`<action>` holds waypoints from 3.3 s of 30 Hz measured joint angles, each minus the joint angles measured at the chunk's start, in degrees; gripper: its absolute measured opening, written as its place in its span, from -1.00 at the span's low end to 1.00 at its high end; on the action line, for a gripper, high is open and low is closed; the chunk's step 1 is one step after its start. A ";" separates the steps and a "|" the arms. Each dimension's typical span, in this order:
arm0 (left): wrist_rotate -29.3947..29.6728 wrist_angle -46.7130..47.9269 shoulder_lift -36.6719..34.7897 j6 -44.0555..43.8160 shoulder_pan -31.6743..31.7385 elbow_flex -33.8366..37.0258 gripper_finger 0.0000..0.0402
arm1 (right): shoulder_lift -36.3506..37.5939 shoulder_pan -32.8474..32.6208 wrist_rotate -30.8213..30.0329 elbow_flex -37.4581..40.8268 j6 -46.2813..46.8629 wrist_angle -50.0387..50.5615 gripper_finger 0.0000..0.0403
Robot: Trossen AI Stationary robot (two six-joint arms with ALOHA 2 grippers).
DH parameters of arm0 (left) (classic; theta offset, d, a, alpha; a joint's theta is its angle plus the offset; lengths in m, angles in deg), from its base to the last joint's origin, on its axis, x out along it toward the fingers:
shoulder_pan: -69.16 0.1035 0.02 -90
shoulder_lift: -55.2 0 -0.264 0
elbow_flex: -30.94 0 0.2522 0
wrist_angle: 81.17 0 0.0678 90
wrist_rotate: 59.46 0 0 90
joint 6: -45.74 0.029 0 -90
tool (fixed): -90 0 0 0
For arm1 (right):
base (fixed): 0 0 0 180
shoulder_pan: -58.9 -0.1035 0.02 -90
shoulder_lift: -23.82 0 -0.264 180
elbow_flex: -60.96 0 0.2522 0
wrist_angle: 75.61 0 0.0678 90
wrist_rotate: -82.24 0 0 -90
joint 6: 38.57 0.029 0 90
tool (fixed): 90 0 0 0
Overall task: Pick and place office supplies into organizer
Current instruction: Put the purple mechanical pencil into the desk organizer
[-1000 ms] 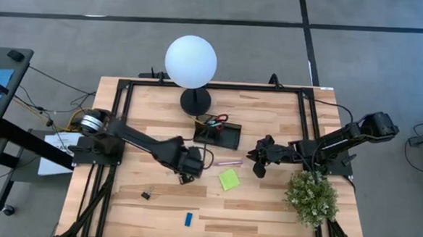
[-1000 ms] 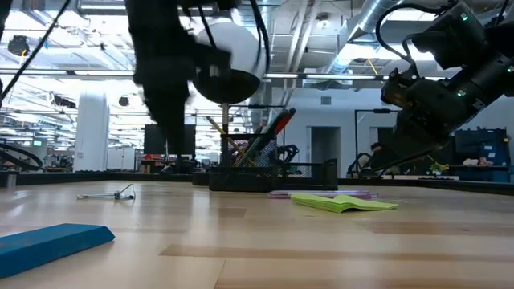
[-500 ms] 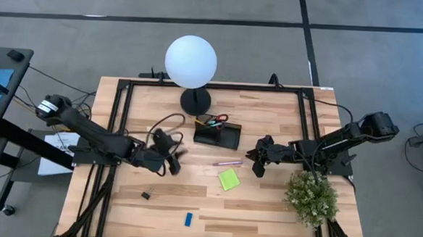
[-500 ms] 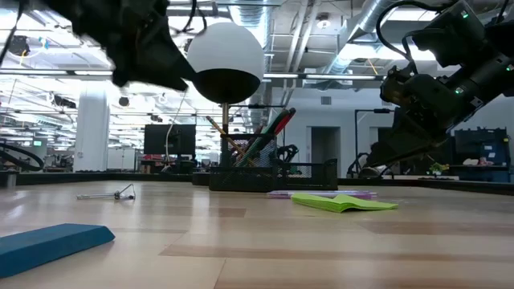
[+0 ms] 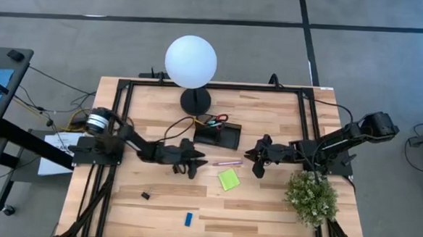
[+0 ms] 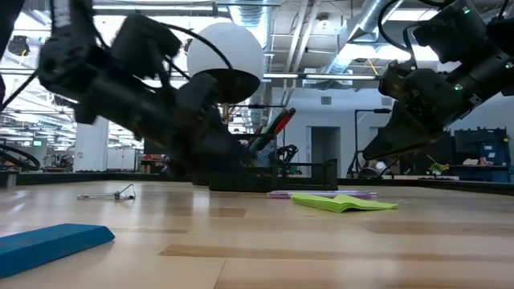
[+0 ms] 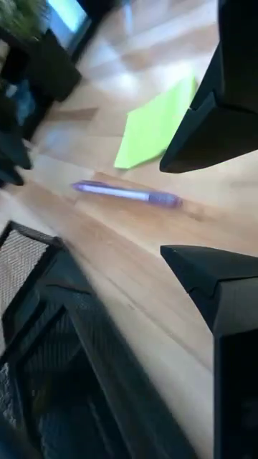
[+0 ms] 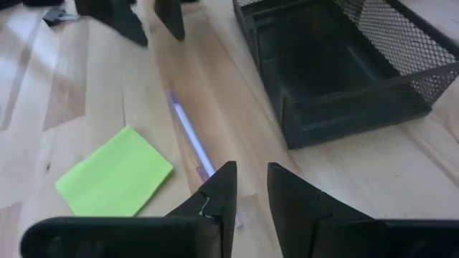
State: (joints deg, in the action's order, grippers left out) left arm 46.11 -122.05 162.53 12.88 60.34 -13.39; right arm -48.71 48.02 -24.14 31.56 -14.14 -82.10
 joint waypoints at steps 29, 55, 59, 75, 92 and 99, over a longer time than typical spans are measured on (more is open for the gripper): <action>-4.26 22.43 4.35 11.17 1.48 -17.07 -0.15 | 0.00 0.02 0.00 0.00 -0.53 0.06 -0.64; 8.31 13.58 17.82 5.42 -2.60 -22.83 -0.15 | 0.00 0.09 0.00 0.00 -0.88 0.43 -0.64; 9.94 15.26 18.25 5.26 -2.65 -23.19 -0.15 | 0.00 0.09 0.00 0.00 -0.89 0.50 -0.64; 13.09 20.54 17.65 6.32 -5.43 -23.30 -0.15 | 0.00 0.09 -0.04 0.00 -0.90 0.50 -0.64; 14.99 32.26 13.44 3.25 -5.97 -23.24 -0.15 | 0.00 0.09 -0.04 0.00 -0.90 0.67 -0.64; 14.89 30.90 13.44 2.20 -5.11 -23.10 -0.15 | 0.00 0.09 -0.04 0.00 -0.94 0.67 -0.64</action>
State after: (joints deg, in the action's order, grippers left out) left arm 61.00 -91.14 175.97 15.08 55.23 -36.49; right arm -48.71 48.11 -24.18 31.56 -15.08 -81.43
